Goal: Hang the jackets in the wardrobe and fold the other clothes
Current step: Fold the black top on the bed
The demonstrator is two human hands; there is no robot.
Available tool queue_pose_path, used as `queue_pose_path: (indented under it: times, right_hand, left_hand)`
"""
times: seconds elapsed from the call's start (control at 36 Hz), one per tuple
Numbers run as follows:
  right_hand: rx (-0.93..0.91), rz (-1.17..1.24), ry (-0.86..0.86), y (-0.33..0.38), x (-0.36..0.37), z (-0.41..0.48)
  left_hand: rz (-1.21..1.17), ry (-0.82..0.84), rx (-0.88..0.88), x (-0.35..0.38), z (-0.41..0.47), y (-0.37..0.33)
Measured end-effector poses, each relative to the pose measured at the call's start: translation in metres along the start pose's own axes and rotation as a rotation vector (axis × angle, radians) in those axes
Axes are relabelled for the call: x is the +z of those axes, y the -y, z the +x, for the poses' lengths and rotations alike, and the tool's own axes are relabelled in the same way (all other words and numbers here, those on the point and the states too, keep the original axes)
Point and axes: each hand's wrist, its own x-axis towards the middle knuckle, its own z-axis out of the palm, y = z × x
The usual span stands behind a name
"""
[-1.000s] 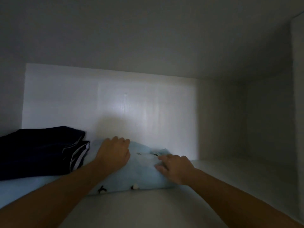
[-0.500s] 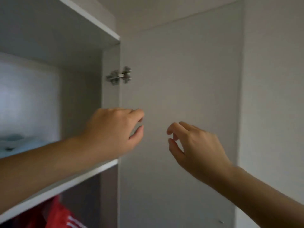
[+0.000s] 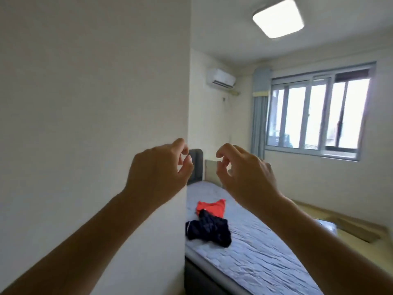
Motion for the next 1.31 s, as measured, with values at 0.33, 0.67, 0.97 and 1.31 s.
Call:
queue_pose_path:
  times: [0.33,0.67,0.97,1.31]
  right_hand:
    - [0.268,-0.390,-0.088,-0.207,0.014,0.015]
    - [0.403,-0.524,-0.087,-0.359,0.095,0.074]
    - [0.414,-0.434,-0.064,-0.487,0.173,0.101]
    - [0.454,-0.300,0.140,-0.653,0.278,0.135]
  left_hand:
    - [-0.550,0.073,0.150,0.245,0.097,-0.124]
    - [-0.704,0.059,0.200,0.432,0.193,-0.146]
    - [-0.664,0.069,0.138,0.571,0.227,-0.166]
    - [-0.546,0.259,0.032,0.741,0.242,-0.170]
